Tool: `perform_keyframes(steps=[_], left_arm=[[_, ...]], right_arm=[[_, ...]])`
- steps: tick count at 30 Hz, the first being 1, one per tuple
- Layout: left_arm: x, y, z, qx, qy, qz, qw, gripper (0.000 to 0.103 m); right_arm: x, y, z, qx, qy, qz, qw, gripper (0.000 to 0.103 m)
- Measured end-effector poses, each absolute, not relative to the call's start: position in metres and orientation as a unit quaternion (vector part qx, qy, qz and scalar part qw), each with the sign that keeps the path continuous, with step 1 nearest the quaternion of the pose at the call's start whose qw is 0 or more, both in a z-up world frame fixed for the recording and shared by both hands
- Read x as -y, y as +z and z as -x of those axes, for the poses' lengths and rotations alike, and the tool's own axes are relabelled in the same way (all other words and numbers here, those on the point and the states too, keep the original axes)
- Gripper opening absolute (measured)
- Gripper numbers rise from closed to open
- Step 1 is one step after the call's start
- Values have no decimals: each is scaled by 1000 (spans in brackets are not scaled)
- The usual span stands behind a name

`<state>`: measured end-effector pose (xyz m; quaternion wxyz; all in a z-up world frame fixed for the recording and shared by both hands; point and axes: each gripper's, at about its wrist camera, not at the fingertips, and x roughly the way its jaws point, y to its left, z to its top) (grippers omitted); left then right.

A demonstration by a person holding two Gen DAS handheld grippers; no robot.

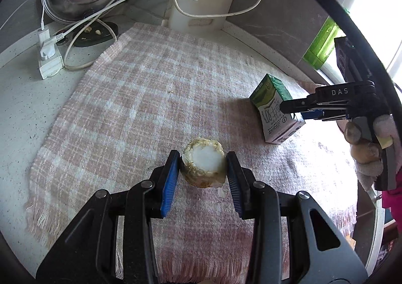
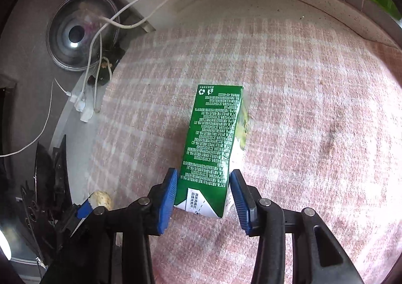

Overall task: Collect trash
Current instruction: 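Carry the bread piece and milk carton down over the blue wastebasket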

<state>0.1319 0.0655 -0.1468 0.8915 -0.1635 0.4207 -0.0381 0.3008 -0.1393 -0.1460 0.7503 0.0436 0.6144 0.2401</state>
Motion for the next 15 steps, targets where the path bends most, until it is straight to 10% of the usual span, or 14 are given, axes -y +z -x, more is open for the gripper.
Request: perform_keyframes(steps=[15], left_arm=[[-83,-131,-92,-410,-40,159,897,38]], right_arm=[[126,-133,-279,-592,232,21,772,42]])
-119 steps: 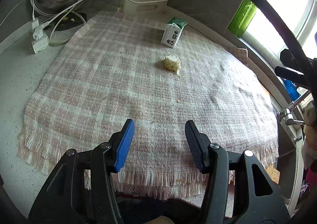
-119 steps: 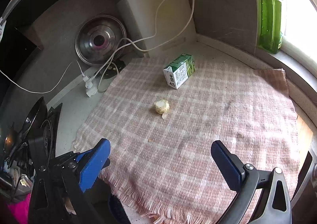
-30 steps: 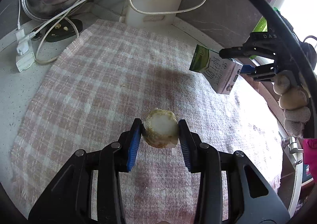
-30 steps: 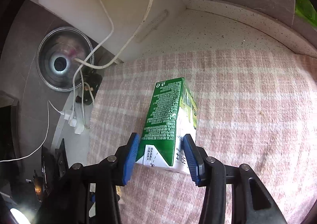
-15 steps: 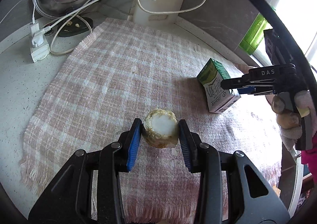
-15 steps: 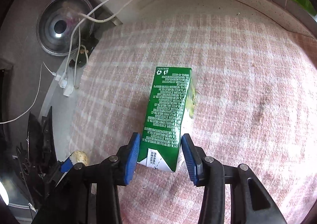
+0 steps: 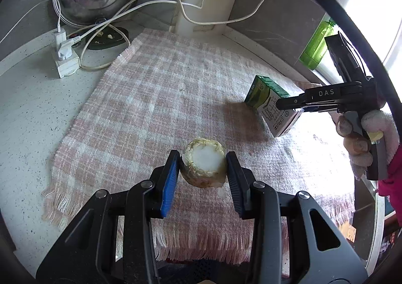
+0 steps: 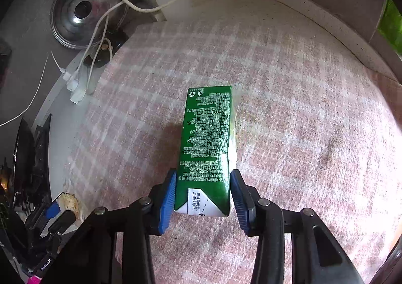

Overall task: Collect trash
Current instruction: 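Carry the bread piece and milk carton down over the blue wastebasket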

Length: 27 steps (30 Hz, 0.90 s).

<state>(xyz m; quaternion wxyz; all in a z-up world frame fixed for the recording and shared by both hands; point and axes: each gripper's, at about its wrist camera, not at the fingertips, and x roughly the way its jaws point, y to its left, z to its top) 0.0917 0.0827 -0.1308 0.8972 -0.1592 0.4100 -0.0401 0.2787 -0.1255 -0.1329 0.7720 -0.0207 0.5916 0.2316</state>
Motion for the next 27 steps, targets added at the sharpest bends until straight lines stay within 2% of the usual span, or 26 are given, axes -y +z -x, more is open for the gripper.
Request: perform_keyframes(steps=[16,27], left_arm=[[-87,-125,-41,-412,-94,128,897,38],[-89,-138,6,-429,-116,103,890,38]], right_arm=[[155,-85,-160,-553,208,-39,806,42],[164,-80,-54,-555,219,-71,799,42]])
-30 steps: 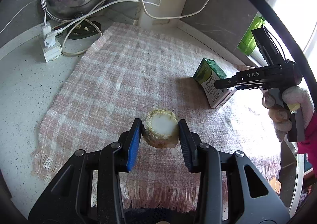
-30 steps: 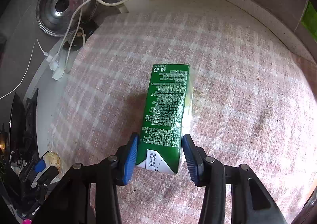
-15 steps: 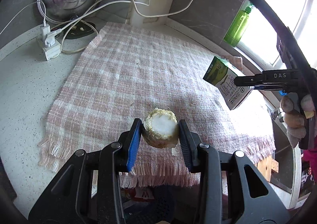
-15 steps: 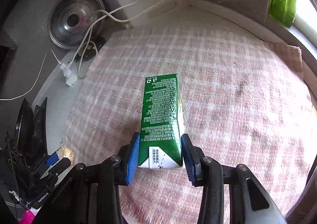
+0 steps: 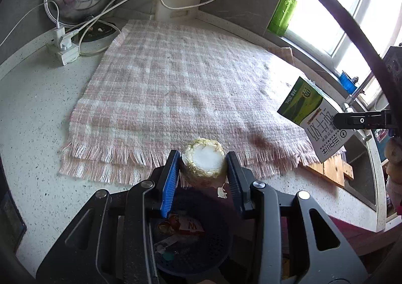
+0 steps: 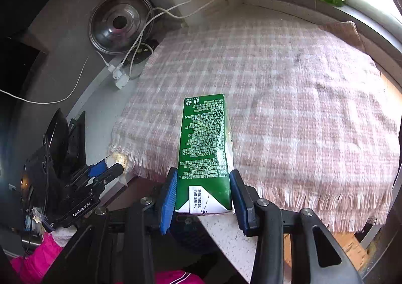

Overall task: Collect trash
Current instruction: 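Carry the bread piece and milk carton down over the blue wastebasket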

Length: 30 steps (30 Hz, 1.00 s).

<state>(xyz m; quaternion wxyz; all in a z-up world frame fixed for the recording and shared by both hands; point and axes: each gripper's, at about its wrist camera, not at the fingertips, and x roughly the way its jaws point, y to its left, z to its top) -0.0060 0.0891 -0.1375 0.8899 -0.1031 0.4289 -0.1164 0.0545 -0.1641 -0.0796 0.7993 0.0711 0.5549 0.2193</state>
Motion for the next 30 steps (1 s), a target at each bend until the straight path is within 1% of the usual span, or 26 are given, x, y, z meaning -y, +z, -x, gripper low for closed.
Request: perform_keyframes(steps=[16,24,30], left_arm=[[-91,-191,68,-486,-146,84,858,38],[-91,-237,84,-530,-149,57,833,38],[-88,-264,88,-551,-144,36,821,38]], right_arm=[[147,-114,52,-589,214,-101,772,42],[118,-158,81,-624,219,-74,747,42],[98,-193,83,-646,212,-47,732,42]])
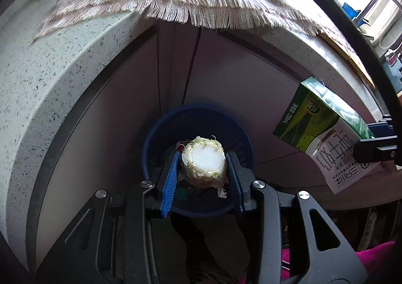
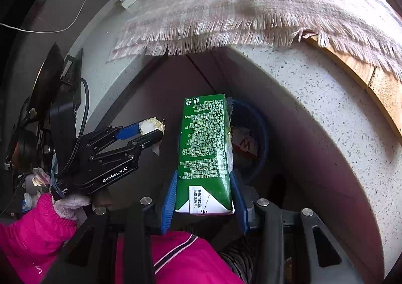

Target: Collect trash

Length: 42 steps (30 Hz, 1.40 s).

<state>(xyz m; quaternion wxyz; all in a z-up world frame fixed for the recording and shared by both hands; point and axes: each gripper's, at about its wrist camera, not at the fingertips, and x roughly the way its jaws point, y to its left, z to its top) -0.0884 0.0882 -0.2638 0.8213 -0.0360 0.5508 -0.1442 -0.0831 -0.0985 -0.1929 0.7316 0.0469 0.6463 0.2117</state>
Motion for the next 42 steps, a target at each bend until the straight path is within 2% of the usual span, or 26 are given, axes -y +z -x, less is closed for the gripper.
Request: perform_keyframes(steps=[16,33,35,36,37,42], left_arm=[[-80,-284,71,-553,-130,19,823,38],[-85,-272,64,-555,-115,23,823,38],[-84,-267,59,-554,-114,23,824,46],[-84,-265,59,-551,-111,23,826,56],[-82,-262,58,-547,-110,24,830,59],[-85,-252,58,-542,-111,27,833,59]], right_arm=[[89,-249,74,-680,182,-11,710,42],[81,-246,66,-675,189,-6,713,46],[83,-244,65,-673,189,-11,715,50],[83,-242,64,-672,190,-13,715,51],[83,-241,65,-671,191,-15,716,51],[86,-233,64,-666,191,-25,721,51]])
